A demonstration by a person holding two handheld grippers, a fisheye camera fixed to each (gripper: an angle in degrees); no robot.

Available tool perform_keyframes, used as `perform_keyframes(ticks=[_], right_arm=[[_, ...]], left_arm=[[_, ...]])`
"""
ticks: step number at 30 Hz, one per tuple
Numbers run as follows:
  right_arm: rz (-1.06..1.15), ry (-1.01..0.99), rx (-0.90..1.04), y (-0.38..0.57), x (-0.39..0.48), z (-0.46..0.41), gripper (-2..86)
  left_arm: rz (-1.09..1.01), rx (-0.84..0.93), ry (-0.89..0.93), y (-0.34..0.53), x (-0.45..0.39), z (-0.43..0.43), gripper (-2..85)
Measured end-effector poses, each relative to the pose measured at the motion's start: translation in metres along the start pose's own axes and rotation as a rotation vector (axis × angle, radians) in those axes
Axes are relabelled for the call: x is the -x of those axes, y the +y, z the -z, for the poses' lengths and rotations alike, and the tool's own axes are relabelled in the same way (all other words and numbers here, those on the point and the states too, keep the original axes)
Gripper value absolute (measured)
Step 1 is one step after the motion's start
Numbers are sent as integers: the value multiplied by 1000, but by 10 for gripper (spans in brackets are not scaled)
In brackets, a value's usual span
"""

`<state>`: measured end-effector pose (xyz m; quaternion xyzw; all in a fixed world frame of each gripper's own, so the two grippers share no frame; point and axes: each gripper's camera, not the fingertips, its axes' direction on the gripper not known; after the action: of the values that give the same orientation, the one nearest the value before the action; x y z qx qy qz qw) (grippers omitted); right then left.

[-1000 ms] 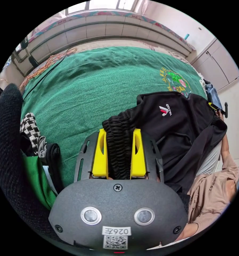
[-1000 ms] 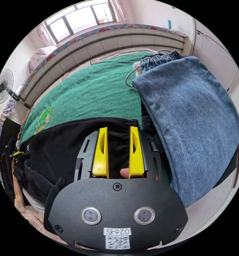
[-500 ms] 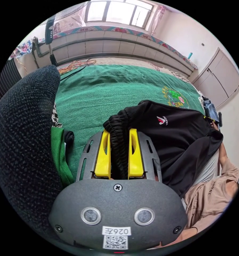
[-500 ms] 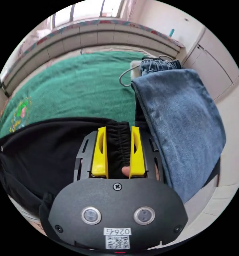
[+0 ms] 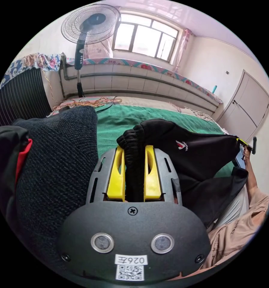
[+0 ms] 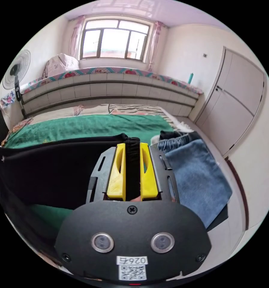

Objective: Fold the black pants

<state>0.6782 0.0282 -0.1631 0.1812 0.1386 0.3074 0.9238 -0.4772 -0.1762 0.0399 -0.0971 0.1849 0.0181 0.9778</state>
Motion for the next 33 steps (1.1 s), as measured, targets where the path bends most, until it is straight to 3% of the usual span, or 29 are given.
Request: perform_keyframes(ticks=[4,8,12,15,17,19,24,27,30,32,33], right_arm=[[48,104,106,-48,30,-48,43],[19,101,281,-60,46,-105,61],[55,42,231,-59,66,-89,55],[127,-18,252,-54,79,-78,20],[188,44,330,-42,83,-93,-3],[234,165,443,-27,78,-116,-10],[158,257,295,-31,65,-31,-11],[142,346,49,-21,59,80,-11],[13,369,-275,17,50,215,-10],[-88,301,-581,69,41,310,-10],[-92,269,-637,81,39,327,-10]], left_arm=[[54,140,52,-15,20,-39,129],[3,317,-191,-24,3,-74,118],[27,197,-218,-18,-1,-41,68],[-7,63,-16,-6,-1,-17,13],[-14,222,169,-3,9,-50,-4],[29,409,236,6,20,-85,-7],[26,66,374,24,21,9,-9],[-52,-190,418,50,-4,107,-10],[-80,-469,231,98,-33,214,-9],[-96,-682,43,140,-62,287,-7],[-107,-724,26,150,-69,304,-6]])
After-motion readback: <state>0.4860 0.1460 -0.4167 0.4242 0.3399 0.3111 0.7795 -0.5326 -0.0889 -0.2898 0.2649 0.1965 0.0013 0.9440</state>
